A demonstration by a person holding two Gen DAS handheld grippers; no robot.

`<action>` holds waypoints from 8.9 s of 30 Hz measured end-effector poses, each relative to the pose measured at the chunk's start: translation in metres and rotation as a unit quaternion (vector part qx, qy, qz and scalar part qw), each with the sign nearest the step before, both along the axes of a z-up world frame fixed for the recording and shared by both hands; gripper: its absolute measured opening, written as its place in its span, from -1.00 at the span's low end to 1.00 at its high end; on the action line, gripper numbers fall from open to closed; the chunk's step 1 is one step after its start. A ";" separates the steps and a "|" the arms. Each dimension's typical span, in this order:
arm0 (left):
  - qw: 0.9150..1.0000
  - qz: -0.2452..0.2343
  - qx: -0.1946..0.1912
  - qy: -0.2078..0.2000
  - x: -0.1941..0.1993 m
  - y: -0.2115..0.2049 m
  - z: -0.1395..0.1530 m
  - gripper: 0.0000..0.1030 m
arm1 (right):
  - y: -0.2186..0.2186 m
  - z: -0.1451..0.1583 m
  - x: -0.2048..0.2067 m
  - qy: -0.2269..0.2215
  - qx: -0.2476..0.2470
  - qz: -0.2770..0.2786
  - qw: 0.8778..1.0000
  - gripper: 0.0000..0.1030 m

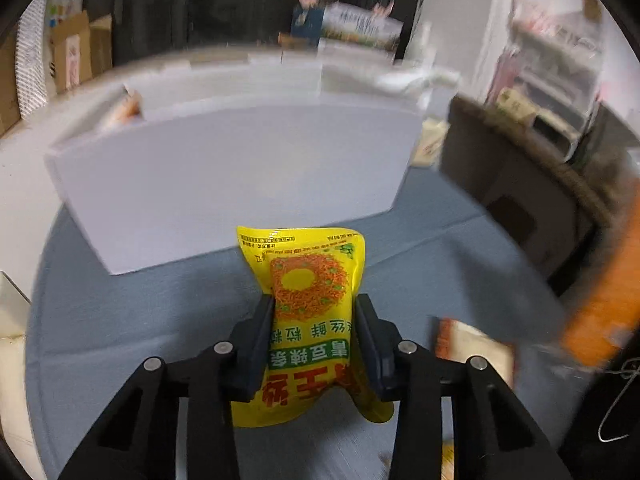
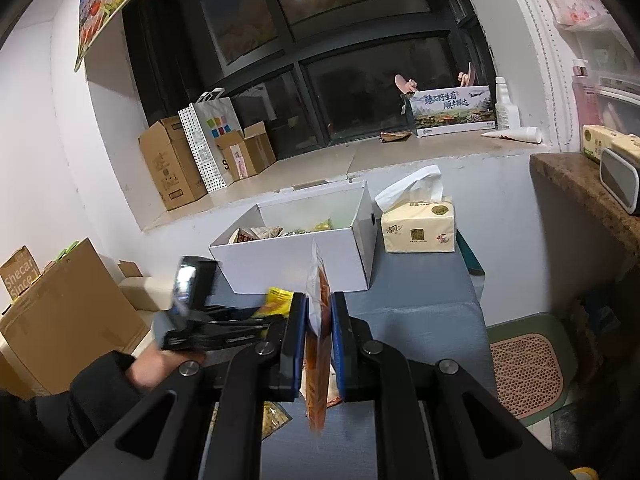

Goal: Organize snacks

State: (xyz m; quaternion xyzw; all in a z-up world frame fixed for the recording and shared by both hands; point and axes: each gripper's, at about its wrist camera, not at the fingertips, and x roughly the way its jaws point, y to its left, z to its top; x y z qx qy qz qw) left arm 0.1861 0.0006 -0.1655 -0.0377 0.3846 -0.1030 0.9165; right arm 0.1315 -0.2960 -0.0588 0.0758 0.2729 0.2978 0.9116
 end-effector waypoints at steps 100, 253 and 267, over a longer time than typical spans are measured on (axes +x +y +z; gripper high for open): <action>0.993 -0.032 -0.042 -0.102 -0.174 -0.020 0.077 1.00 | 0.081 -0.116 0.019 0.066 -0.203 0.066 0.975 1.00; 0.985 0.113 0.018 -0.132 -0.196 -0.016 0.177 1.00 | 0.071 0.052 -0.060 -0.027 -0.075 -0.015 0.997 1.00; 0.985 0.113 0.016 -0.126 -0.193 -0.015 0.173 1.00 | 0.075 0.049 -0.060 -0.025 -0.081 -0.012 0.996 1.00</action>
